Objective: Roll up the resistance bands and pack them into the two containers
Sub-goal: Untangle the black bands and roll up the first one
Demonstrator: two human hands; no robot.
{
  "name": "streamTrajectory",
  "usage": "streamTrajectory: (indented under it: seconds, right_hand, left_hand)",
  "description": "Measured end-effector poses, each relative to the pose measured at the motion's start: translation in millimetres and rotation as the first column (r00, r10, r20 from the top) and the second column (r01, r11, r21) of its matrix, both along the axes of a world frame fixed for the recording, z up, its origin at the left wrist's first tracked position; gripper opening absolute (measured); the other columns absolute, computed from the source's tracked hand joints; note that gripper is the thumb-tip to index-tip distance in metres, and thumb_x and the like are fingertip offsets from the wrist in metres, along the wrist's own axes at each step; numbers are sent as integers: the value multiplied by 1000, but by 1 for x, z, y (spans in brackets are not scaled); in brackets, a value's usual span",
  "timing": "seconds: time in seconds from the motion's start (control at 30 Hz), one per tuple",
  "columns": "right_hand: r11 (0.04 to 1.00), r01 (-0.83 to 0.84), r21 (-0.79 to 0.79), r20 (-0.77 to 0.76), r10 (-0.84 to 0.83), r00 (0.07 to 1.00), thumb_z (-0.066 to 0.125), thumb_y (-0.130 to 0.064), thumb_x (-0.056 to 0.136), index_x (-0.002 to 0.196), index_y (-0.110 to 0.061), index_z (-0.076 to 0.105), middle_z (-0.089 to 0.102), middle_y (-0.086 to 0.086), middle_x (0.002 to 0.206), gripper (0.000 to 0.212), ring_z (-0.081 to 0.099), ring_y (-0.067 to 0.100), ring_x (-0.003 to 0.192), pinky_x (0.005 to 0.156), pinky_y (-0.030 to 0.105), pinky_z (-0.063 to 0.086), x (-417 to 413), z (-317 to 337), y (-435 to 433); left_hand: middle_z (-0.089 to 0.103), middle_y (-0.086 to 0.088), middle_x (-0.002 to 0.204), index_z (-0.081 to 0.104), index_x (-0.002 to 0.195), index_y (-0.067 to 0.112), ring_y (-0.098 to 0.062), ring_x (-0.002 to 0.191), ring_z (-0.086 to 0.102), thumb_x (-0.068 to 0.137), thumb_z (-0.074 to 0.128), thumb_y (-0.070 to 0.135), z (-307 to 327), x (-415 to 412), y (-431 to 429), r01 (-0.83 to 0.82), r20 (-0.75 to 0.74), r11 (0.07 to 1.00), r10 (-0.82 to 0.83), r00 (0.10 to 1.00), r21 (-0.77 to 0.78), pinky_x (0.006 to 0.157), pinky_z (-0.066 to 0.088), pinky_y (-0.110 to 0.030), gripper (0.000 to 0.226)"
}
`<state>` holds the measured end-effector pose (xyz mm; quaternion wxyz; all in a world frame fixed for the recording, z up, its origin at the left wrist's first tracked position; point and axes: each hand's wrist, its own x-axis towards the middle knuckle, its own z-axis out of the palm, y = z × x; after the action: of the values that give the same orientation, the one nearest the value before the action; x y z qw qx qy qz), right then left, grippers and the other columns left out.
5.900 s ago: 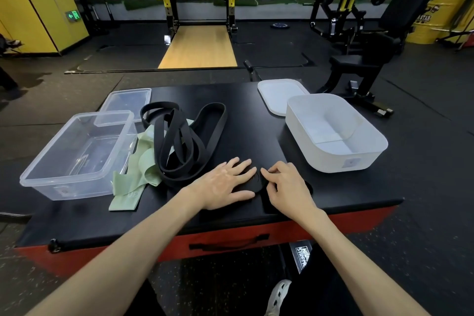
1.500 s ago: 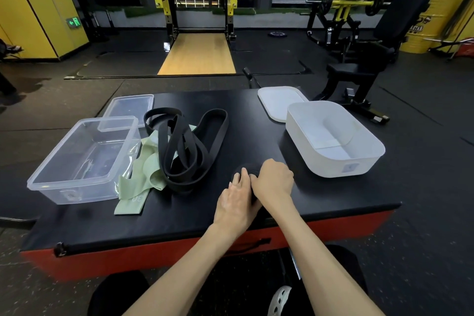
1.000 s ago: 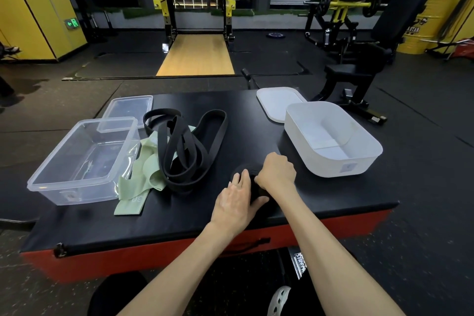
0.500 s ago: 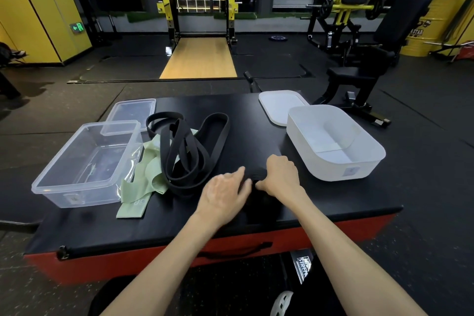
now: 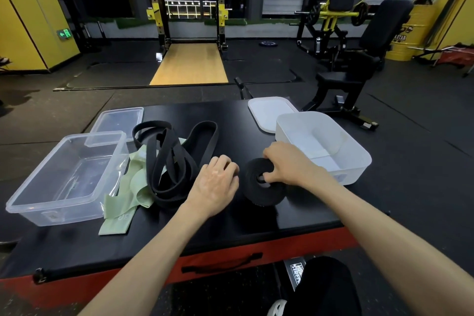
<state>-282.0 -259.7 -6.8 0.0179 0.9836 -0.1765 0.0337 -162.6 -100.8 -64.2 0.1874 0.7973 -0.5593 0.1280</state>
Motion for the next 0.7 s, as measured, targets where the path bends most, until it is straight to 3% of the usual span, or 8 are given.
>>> streamTrajectory:
  seconds: [0.07,0.17,0.27,0.4,0.53,0.6,0.7]
  right_hand:
    - [1000,-24,-10,57,24,998,69,-40,73,76,-9,51,47,3,76,36,45,23,72,58,32,28,-5,12,-9]
    - [999,-33,-33,73,36,997,68,-39,73,71,-11,50,47,0,67,33,46,22,68,57,32,28,-15,34,-32]
    - [994,6,-113,72,2,997,62,-47,70,67,-18,48,45,-6,64,32,46,19,66,58,33,38,-29,55,-67]
    - [993,83,-79,83,-76,994,70,-33,72,71,-11,55,51,1,70,27,48,22,71,59,34,39,-51,74,-117]
    - [987,113,-117,27,-111,993,69,-31,72,76,-9,59,50,1,71,25,51,23,72,60,33,41,-59,69,-151]
    - [987,110,-120,-9,-111,994,68,-31,72,73,-9,57,54,3,74,24,54,23,72,60,34,43,-56,57,-164]
    - [988,70,-138,-65,-79,995,66,-29,75,70,-10,50,53,5,77,26,54,26,75,60,33,39,-44,37,-179]
  left_hand:
    - [58,-1,107,63,105,14,-21,96,56,88,35,35,3,-2,-6,1,7,1000,-1,1000,-28,74,52,-36,40]
    - [60,-4,115,63,114,9,-22,106,58,88,36,33,6,-3,-16,26,25,998,-25,999,-51,84,52,-37,44]
    - [61,-8,117,62,116,6,-25,108,59,90,37,32,11,-8,-32,67,-25,997,-69,997,-49,89,52,-39,45]
    - [58,-13,127,61,122,5,-30,116,56,92,31,37,1,-18,-59,98,0,990,-98,995,105,98,47,-43,53]
    - [25,-10,155,33,147,15,-28,142,23,89,5,51,-20,-28,-78,36,29,956,-47,999,291,116,22,-41,73]
    - [9,-8,160,22,151,18,-27,146,9,84,-6,55,-28,-27,-86,9,17,947,-15,1000,322,119,12,-41,81]
    - [0,-7,161,16,152,18,-24,147,1,80,-12,57,-38,-18,-94,-33,-3,941,36,999,338,120,7,-39,87]
